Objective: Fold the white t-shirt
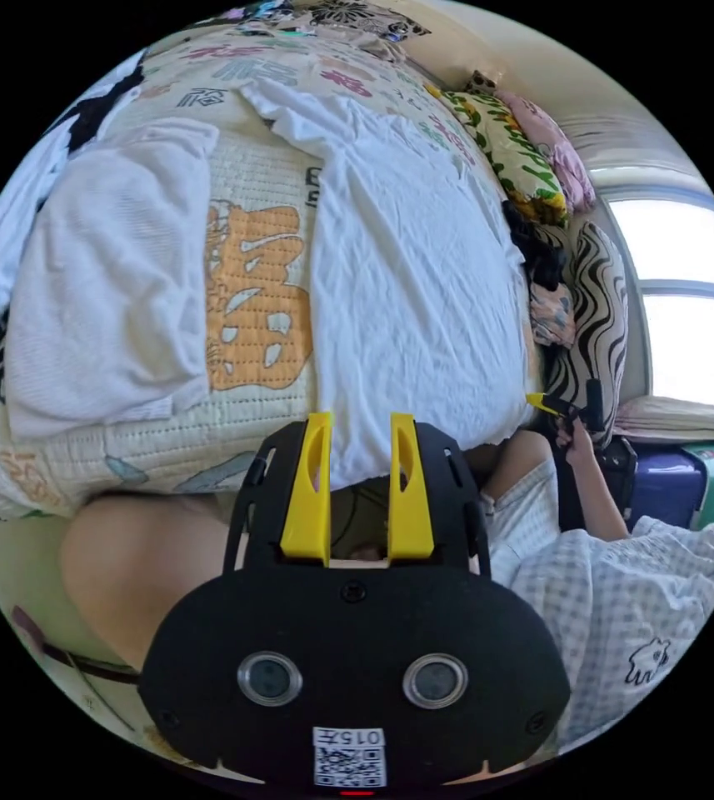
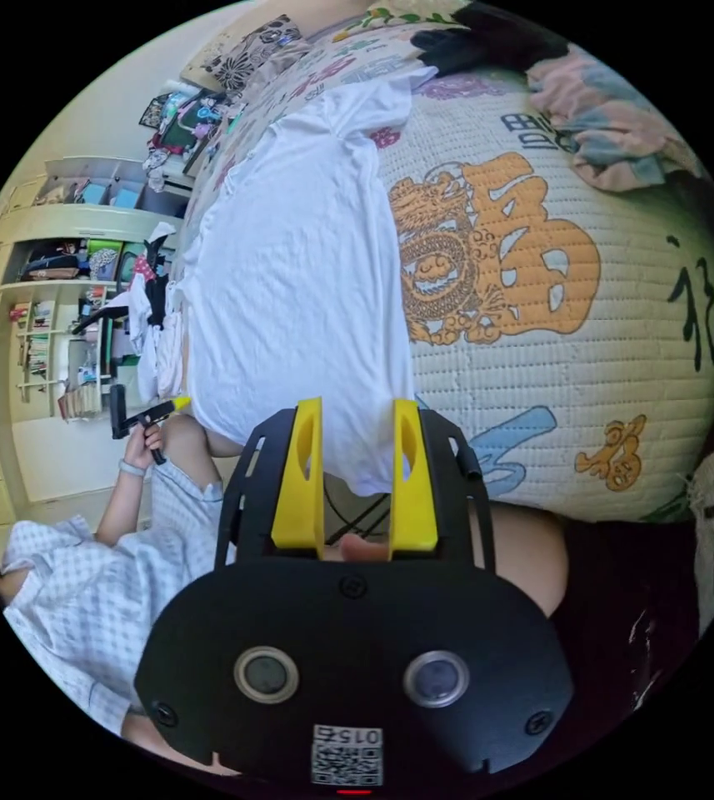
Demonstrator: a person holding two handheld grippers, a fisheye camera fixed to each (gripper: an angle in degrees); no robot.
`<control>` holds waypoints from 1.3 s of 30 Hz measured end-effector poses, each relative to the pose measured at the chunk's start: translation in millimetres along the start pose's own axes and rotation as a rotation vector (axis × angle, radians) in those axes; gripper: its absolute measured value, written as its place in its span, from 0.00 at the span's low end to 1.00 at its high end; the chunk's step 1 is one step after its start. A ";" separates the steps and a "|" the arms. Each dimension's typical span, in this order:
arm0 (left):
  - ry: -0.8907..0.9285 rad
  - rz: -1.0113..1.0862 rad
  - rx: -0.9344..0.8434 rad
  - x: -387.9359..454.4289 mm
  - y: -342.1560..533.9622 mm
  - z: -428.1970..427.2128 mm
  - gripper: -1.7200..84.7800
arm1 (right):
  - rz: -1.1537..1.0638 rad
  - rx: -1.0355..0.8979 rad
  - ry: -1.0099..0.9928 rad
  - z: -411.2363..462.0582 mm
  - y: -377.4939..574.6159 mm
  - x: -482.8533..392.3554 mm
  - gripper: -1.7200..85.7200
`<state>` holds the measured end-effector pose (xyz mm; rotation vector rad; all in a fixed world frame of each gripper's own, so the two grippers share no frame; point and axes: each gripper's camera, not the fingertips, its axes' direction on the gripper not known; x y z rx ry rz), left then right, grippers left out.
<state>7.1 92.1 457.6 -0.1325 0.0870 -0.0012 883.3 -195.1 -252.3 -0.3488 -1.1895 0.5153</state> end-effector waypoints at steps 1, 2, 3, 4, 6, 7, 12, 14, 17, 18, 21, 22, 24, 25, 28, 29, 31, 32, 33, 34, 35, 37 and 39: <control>-0.087 0.021 -0.002 10.6 -0.4 3.7 0.13 | -0.003 0.008 0.022 -0.7 3.0 -3.5 0.16; -0.126 0.031 -0.004 16.1 -0.1 5.6 0.12 | -0.012 0.016 0.080 0.4 8.4 -9.9 0.16; -0.171 0.048 -0.004 26.1 1.5 9.0 0.12 | -0.021 0.003 0.124 5.2 12.1 -14.9 0.15; -0.202 0.057 0.000 33.9 4.8 11.4 0.12 | -0.026 -0.006 0.136 8.1 13.5 -17.2 0.15; -0.246 0.054 0.024 41.9 11.7 13.3 0.12 | -0.028 0.002 0.201 15.7 19.7 -27.6 0.15; -0.262 0.051 0.033 45.8 15.4 14.5 0.12 | -0.028 0.004 0.223 17.1 21.2 -30.7 0.15; -0.277 0.009 0.036 57.5 21.8 14.3 0.11 | -0.061 0.017 0.428 28.0 36.3 -57.0 0.13; -0.286 0.009 0.020 59.9 22.7 12.3 0.09 | -0.041 0.006 0.414 23.8 39.1 -57.0 0.08; -0.222 -0.019 0.008 57.7 29.4 8.3 0.04 | -0.015 -0.013 0.292 10.9 48.8 -44.6 0.04; -0.197 -0.028 0.007 56.5 33.0 7.8 0.03 | 0.003 -0.008 0.230 4.7 53.6 -36.7 0.03; -0.163 -0.052 0.016 57.8 37.7 7.4 0.02 | 0.039 0.012 0.162 -3.7 65.4 -22.6 0.02; -0.168 -0.055 0.011 60.3 36.9 8.9 0.02 | 0.045 0.012 0.160 -4.2 67.2 -20.8 0.02; -0.182 -0.054 -0.019 64.3 33.4 15.6 0.03 | 0.060 -0.023 0.235 -1.6 71.9 -15.9 0.01; -0.181 -0.059 -0.046 65.2 30.5 21.0 0.04 | 0.052 -0.041 0.265 0.2 72.7 -15.1 0.01; -0.111 -0.063 -0.077 65.2 25.8 22.0 0.07 | 0.025 -0.065 0.222 -4.7 76.0 -8.9 0.01; -0.095 -0.061 -0.084 65.5 25.6 21.0 0.08 | 0.008 -0.048 0.180 -11.7 78.0 -7.0 0.02; -0.062 -0.047 -0.071 68.8 29.2 10.4 0.10 | -0.020 -0.003 0.114 -24.8 81.1 -5.4 0.02; -0.069 -0.049 -0.057 69.5 30.8 6.2 0.10 | -0.032 0.033 0.085 -34.7 82.1 -4.7 0.03; -0.096 -0.053 -0.025 71.3 34.1 -2.8 0.11 | -0.045 0.077 0.077 -44.7 82.1 -5.0 0.04; -0.156 -0.058 0.001 73.9 35.8 -11.2 0.11 | -0.052 0.103 0.080 -49.7 81.6 -5.4 0.04; -0.201 -0.060 0.008 76.7 35.4 -15.0 0.11 | -0.064 0.156 0.087 -59.3 79.0 -6.5 0.06; -0.351 -0.008 0.058 104.3 22.8 -28.2 0.12 | -0.078 0.230 0.079 -71.4 70.4 -7.5 0.08; -0.371 0.085 0.105 142.3 -3.0 -31.7 0.13 | -0.094 0.334 0.034 -82.7 50.8 -6.2 0.09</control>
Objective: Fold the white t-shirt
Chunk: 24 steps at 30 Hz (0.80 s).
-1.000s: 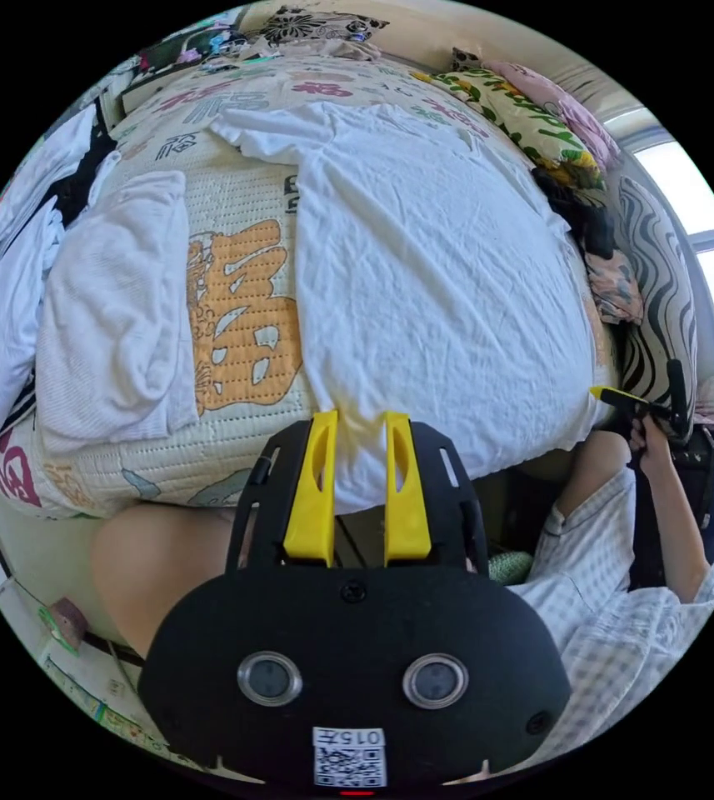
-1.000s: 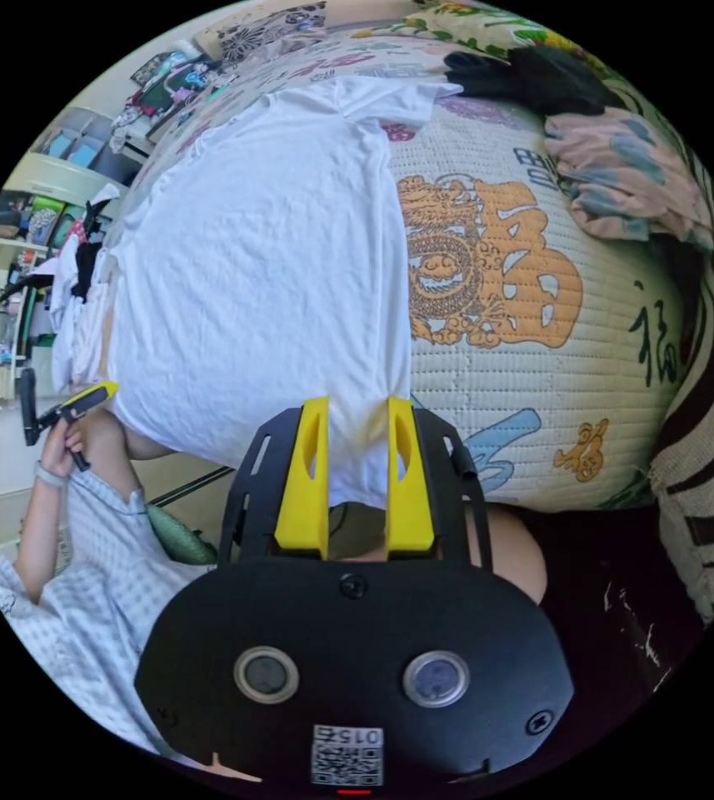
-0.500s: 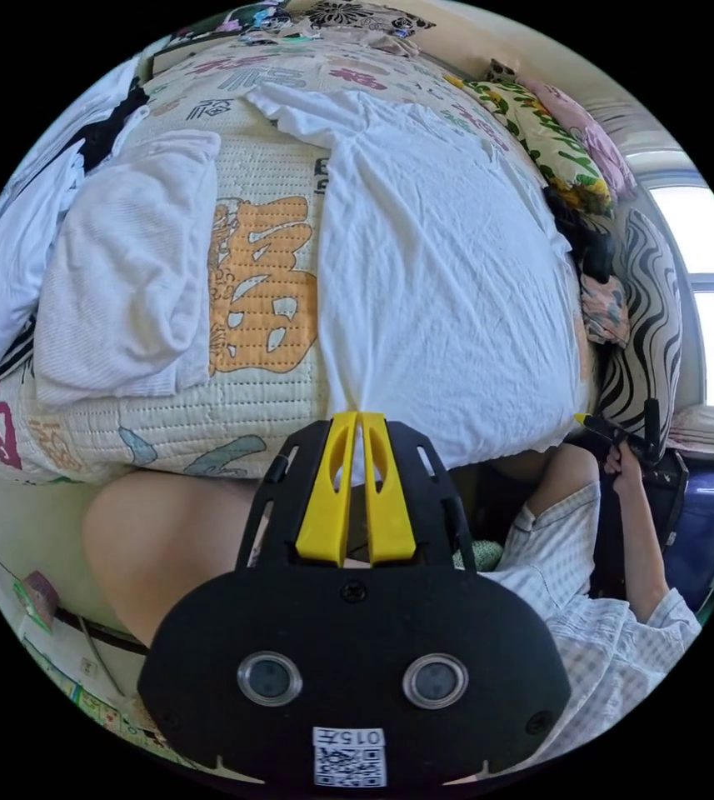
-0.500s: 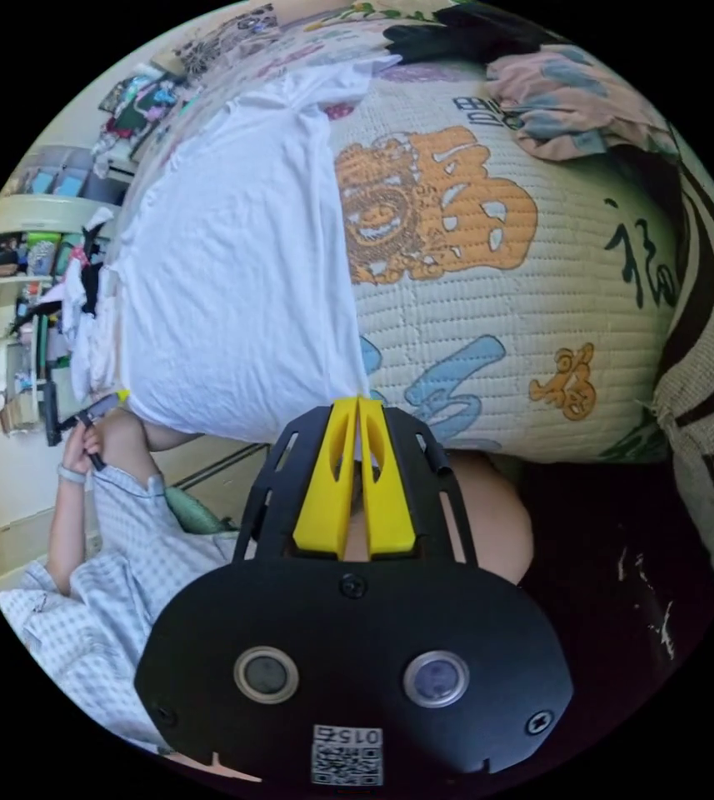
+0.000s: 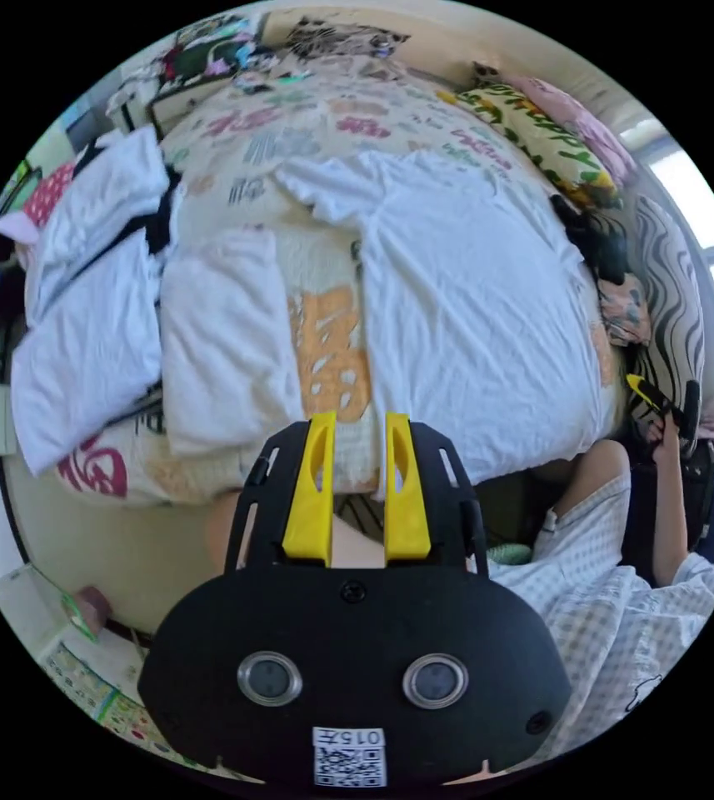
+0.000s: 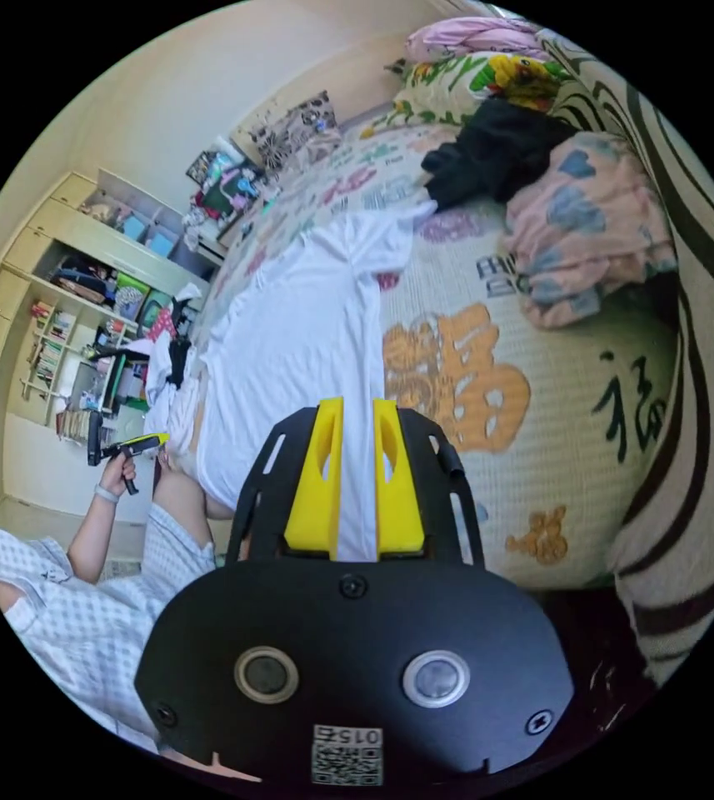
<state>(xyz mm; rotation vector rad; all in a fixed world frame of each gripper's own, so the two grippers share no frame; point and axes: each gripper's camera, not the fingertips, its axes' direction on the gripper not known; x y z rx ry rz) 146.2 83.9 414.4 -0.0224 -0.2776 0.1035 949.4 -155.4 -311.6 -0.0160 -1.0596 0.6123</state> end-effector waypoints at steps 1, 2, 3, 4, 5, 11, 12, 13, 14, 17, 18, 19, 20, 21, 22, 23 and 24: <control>0.004 0.076 0.036 30.2 -27.6 -5.6 0.13 | 0.000 0.024 -0.011 0.5 -6.3 1.4 0.09; 0.008 0.113 0.052 47.3 -43.2 -7.3 0.13 | 0.007 0.064 -0.028 3.4 -19.7 5.3 0.09; 0.027 0.192 0.086 85.2 -76.7 -8.7 0.13 | 0.020 0.101 -0.045 8.1 -33.8 10.7 0.09; 0.052 0.256 0.132 125.3 -111.5 -7.7 0.14 | 0.029 0.120 -0.058 10.9 -41.0 14.0 0.09; 0.070 0.279 0.161 145.2 -128.8 -6.1 0.15 | 0.055 0.152 -0.090 17.3 -55.2 22.0 0.09; 0.224 0.487 0.187 344.2 -292.0 60.4 0.15 | 0.231 0.203 -0.250 61.4 -109.7 68.2 0.10; 0.189 0.525 0.150 381.1 -315.8 82.9 0.15 | 0.266 0.195 -0.264 70.9 -116.0 76.0 0.10; 0.161 0.567 0.105 413.8 -335.0 106.9 0.15 | 0.284 0.190 -0.278 75.6 -118.8 79.8 0.11; 0.144 0.582 0.085 428.2 -343.0 118.9 0.15 | 0.303 0.178 -0.313 84.9 -123.7 86.2 0.11; 0.047 0.644 0.019 479.4 -368.7 174.0 0.15 | 0.316 0.145 -0.330 105.8 -132.6 93.8 0.08; 0.010 0.653 -0.005 490.7 -375.5 193.2 0.15 | 0.313 0.153 -0.328 111.2 -134.1 95.3 0.06; -0.021 0.650 -0.028 496.9 -381.4 210.5 0.14 | 0.311 0.155 -0.335 114.2 -135.0 96.3 0.05; -0.031 0.648 -0.039 498.3 -383.7 217.8 0.13 | 0.307 0.158 -0.361 120.3 -136.8 97.7 0.04; -0.042 0.641 -0.048 497.8 -387.3 227.8 0.12 | 0.295 0.165 -0.381 125.2 -138.3 97.7 0.04; -0.032 0.620 -0.012 492.7 -389.4 227.7 0.10 | 0.287 0.170 -0.384 127.5 -138.9 97.0 0.03; -0.025 0.600 0.005 488.5 -390.5 226.9 0.09 | 0.281 0.179 -0.381 131.7 -140.4 95.1 0.03; 0.010 0.579 0.023 478.1 -393.5 224.2 0.06 | 0.266 0.187 -0.366 135.2 -142.2 91.5 0.03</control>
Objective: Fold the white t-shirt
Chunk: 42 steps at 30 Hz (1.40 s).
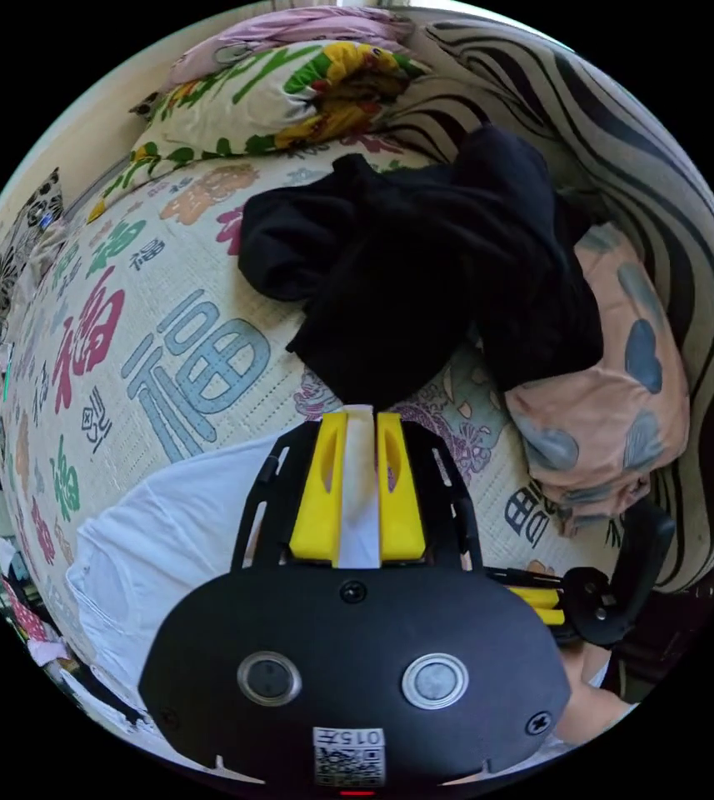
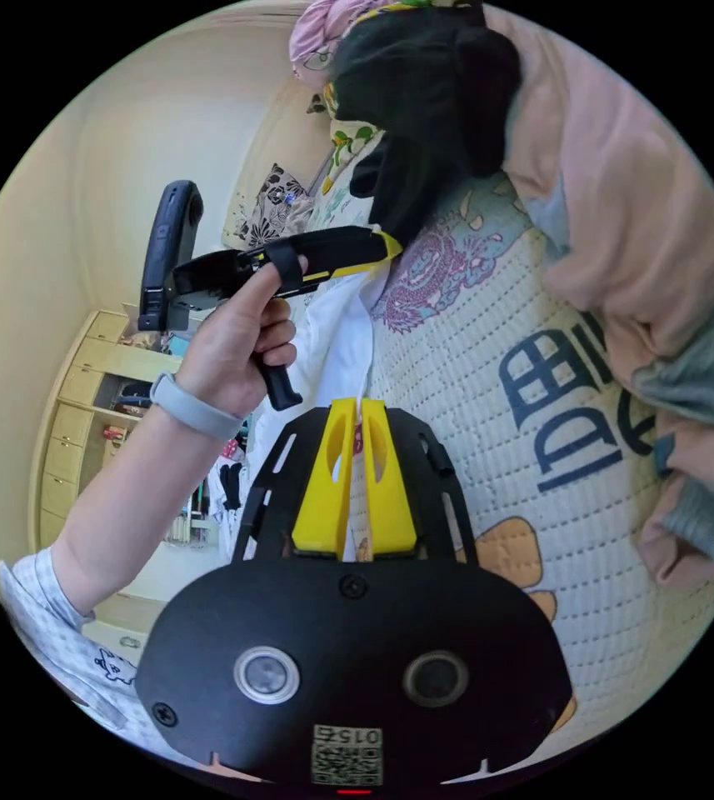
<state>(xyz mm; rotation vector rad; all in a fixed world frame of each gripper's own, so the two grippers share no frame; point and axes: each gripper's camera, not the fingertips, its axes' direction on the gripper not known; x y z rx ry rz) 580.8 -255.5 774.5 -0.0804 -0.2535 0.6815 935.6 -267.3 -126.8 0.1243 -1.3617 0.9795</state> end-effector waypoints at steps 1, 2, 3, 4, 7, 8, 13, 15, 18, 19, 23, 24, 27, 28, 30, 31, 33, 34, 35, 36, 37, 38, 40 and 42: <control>0.046 -0.015 0.032 -12.6 4.9 -4.8 0.05 | -0.014 0.004 0.010 2.2 -0.1 -2.1 0.03; 0.069 -0.023 0.051 -19.6 8.1 -8.0 0.05 | -0.043 0.011 0.037 6.8 -0.2 -7.3 0.02; 0.123 -0.045 0.097 -35.1 16.1 -16.3 0.04 | -0.076 0.018 0.066 11.4 -0.4 -14.2 0.02; 0.200 -0.071 0.152 -52.6 26.2 -26.7 0.03 | -0.097 0.021 0.080 13.9 -0.5 -18.3 0.02; 0.392 -0.134 0.341 -100.1 64.7 -58.5 0.02 | -0.227 0.031 0.166 30.3 0.5 -47.1 0.02; 0.412 -0.148 0.371 -109.9 73.9 -64.0 0.02 | -0.291 0.026 0.201 40.1 2.0 -61.4 0.02; 0.493 -0.344 0.594 -208.9 180.9 -89.3 0.01 | -0.544 -0.057 0.344 98.8 15.3 -116.0 0.02; 0.508 -0.417 0.594 -238.6 214.8 -82.2 0.01 | -0.636 -0.116 0.399 135.6 25.1 -131.6 0.02; 0.531 -0.520 0.589 -276.8 266.2 -64.7 0.01 | -0.685 -0.224 0.393 184.8 34.8 -136.4 0.02; 0.537 -0.556 0.589 -289.6 283.8 -57.6 0.02 | -0.687 -0.244 0.387 194.3 36.5 -136.2 0.02; 0.574 -0.639 0.528 -321.9 323.1 -36.2 0.03 | -0.699 -0.385 0.391 258.9 47.5 -131.0 0.02; 0.562 -0.664 0.517 -330.0 336.0 -34.6 0.03 | -0.694 -0.434 0.393 275.7 50.0 -128.0 0.02; 0.504 -0.717 0.559 -345.7 369.1 -47.4 0.05 | -0.702 -0.484 0.390 304.6 57.2 -123.9 0.02; 0.493 -0.700 0.592 -348.2 376.7 -56.5 0.05 | -0.706 -0.474 0.392 307.7 58.0 -124.0 0.02; 0.488 -0.618 0.606 -346.6 376.2 -67.6 0.05 | -0.717 -0.382 0.412 318.1 55.9 -125.4 0.02; 0.485 -0.553 0.581 -343.4 369.9 -71.1 0.05 | -0.716 -0.357 0.418 321.4 54.2 -125.5 0.02; 0.491 -0.491 0.530 -340.1 360.5 -68.9 0.06 | -0.692 -0.309 0.426 344.1 43.8 -122.0 0.02; 0.501 -0.474 0.497 -340.6 356.8 -64.1 0.06 | -0.684 -0.314 0.425 352.6 41.2 -120.2 0.02; 0.500 -0.472 0.480 -341.6 356.2 -61.5 0.06 | -0.668 -0.335 0.435 370.7 37.3 -115.5 0.01; 0.484 -0.484 0.449 -345.2 358.0 -56.7 0.06 | -0.651 -0.375 0.460 390.3 35.8 -109.4 0.01; 0.456 -0.505 0.423 -350.7 363.6 -53.4 0.05 | -0.642 -0.400 0.475 400.2 35.8 -106.0 0.01; 0.439 -0.516 0.414 -354.0 367.8 -52.5 0.05 | -0.628 -0.456 0.505 418.4 37.8 -99.2 0.01; 0.429 -0.547 0.412 -369.2 390.7 -53.3 0.04 | -0.632 -0.434 0.514 432.4 43.2 -93.8 0.01; 0.434 -0.566 0.426 -380.8 412.2 -58.4 0.04 | -0.597 -0.436 0.512 443.5 44.3 -87.9 0.01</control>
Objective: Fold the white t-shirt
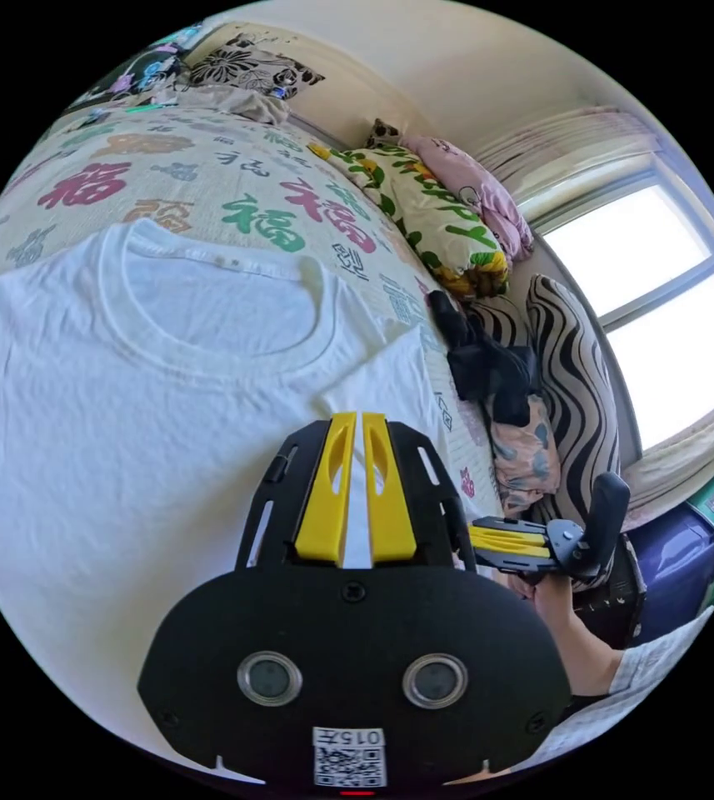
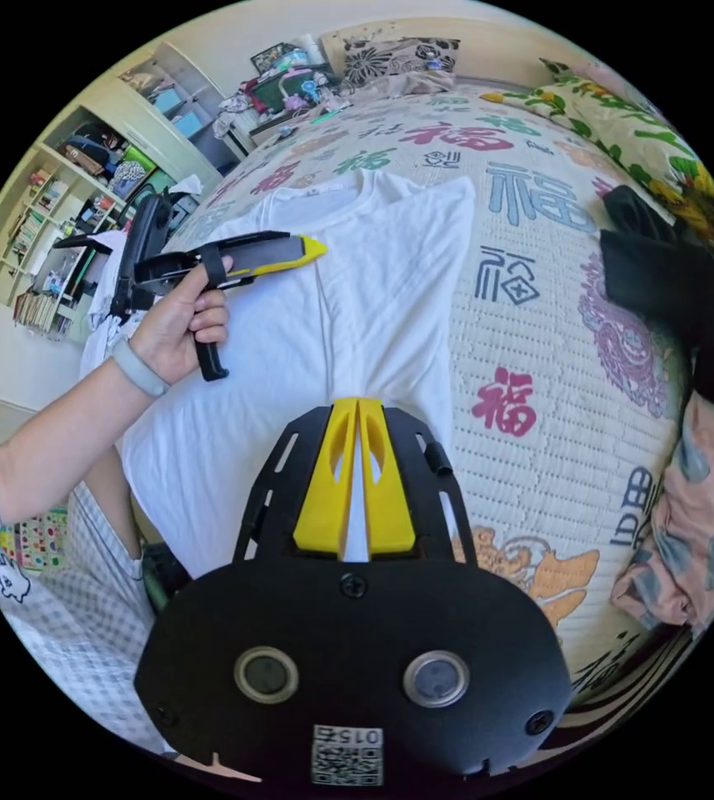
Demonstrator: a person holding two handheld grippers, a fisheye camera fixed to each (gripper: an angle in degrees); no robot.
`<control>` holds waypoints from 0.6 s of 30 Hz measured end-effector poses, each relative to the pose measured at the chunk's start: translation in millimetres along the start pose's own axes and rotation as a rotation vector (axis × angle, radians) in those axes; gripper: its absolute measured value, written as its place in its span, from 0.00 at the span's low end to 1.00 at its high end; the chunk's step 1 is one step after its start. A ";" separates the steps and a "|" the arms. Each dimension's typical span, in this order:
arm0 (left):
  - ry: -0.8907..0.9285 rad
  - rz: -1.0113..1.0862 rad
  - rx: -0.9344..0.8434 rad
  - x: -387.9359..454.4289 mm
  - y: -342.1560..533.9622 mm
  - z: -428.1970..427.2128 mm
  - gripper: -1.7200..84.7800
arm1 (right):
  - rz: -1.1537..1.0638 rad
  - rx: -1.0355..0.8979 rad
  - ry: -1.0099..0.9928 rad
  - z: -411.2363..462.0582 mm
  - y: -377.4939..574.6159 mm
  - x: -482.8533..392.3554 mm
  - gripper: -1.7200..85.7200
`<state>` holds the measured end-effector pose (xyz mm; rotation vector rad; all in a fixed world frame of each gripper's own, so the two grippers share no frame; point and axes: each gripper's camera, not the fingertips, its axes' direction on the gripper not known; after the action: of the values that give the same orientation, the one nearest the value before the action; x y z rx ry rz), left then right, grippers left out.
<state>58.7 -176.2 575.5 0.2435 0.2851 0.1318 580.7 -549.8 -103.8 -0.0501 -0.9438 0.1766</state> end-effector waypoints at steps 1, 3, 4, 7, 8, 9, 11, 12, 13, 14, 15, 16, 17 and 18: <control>0.014 -0.015 0.011 -10.4 6.9 -14.9 0.04 | 0.008 -0.006 -0.006 2.6 -1.0 0.4 0.01; 0.070 -0.033 0.051 -26.0 21.8 -45.6 0.05 | 0.024 -0.006 -0.020 10.5 -5.9 -0.8 0.02; 0.085 -0.040 0.096 -35.7 35.9 -72.6 0.06 | 0.025 0.000 -0.023 11.4 -8.0 -2.2 0.02; -0.012 -0.103 0.222 -64.5 81.8 -154.4 0.08 | -0.003 0.053 -0.053 13.1 -29.0 -18.5 0.02; -0.048 -0.131 0.251 -72.0 92.0 -171.8 0.08 | -0.029 0.075 -0.081 15.2 -43.1 -29.3 0.02; -0.118 -0.199 0.312 -89.1 111.9 -206.4 0.09 | -0.062 0.087 -0.120 19.5 -60.5 -42.4 0.03; -0.196 -0.302 0.410 -117.4 139.2 -254.2 0.09 | -0.112 0.092 -0.181 30.9 -90.5 -65.8 0.04; -0.237 -0.372 0.458 -137.4 153.6 -280.1 0.10 | -0.151 0.089 -0.214 41.9 -111.9 -84.1 0.04; -0.248 -0.436 0.489 -158.2 164.6 -299.3 0.11 | -0.172 0.082 -0.224 48.5 -122.9 -94.2 0.05; -0.240 -0.465 0.496 -168.6 168.5 -306.4 0.11 | -0.215 0.061 -0.240 63.9 -146.4 -116.4 0.06; -0.208 -0.501 0.498 -187.2 173.2 -316.2 0.11 | -0.258 0.038 -0.252 80.6 -169.8 -139.5 0.07; -0.176 -0.516 0.495 -202.2 174.9 -321.9 0.12 | -0.279 0.025 -0.256 89.6 -181.5 -151.5 0.08; -0.169 -0.518 0.491 -207.9 174.6 -323.8 0.12 | -0.320 -0.007 -0.259 108.7 -205.2 -175.9 0.08; -0.163 -0.497 0.482 -215.7 171.5 -326.6 0.12 | -0.349 -0.047 -0.258 129.4 -228.9 -199.9 0.09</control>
<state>-258.4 25.1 371.9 0.6492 0.2047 -0.4534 390.8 -814.1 -160.5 0.0964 -1.1978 -0.1665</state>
